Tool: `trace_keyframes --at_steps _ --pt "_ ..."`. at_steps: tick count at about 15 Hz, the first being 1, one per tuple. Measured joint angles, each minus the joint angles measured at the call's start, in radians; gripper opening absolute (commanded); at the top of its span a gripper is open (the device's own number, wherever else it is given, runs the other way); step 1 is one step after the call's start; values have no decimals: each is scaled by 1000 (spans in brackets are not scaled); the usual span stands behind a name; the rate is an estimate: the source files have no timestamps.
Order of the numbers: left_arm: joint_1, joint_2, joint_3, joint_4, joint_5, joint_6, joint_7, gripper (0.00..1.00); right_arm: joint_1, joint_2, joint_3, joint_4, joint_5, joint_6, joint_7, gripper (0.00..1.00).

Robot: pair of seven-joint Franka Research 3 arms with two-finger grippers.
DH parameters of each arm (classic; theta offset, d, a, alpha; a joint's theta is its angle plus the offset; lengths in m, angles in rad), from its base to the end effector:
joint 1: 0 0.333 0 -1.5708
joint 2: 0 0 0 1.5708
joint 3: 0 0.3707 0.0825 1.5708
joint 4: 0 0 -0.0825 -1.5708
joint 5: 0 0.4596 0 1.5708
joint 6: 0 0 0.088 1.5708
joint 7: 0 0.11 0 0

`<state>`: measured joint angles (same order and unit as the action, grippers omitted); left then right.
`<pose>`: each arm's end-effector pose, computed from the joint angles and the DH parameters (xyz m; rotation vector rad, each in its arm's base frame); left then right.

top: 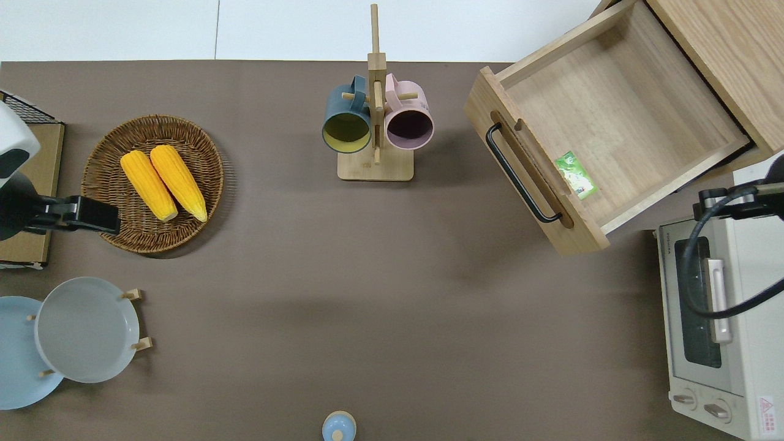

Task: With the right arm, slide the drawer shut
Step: 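Swing the right arm over and press against the drawer's front edge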

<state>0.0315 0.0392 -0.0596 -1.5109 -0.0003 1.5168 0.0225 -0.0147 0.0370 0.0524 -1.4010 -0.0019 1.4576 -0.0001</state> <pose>0.6388 -0.0171 0.6794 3.1376 -0.0794 -0.0522 0.6305 0.0228 0.7348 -3.1405 -0.0589 -0.0309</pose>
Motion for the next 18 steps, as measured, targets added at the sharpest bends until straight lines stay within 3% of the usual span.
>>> trace_keyframes --at_steps 2,7,13,18 --pt "0 0 0 0 0 0 0 993 46 -3 2 4 0 -4 87 0" --pt "0 0 0 0 0 0 0 993 241 2 8 21 0 6 450 0" --pt "0 0 0 0 0 0 0 993 349 68 14 20 0 56 807 0" --pt "0 0 0 0 0 0 0 993 396 143 16 5 -3 81 1059 0"
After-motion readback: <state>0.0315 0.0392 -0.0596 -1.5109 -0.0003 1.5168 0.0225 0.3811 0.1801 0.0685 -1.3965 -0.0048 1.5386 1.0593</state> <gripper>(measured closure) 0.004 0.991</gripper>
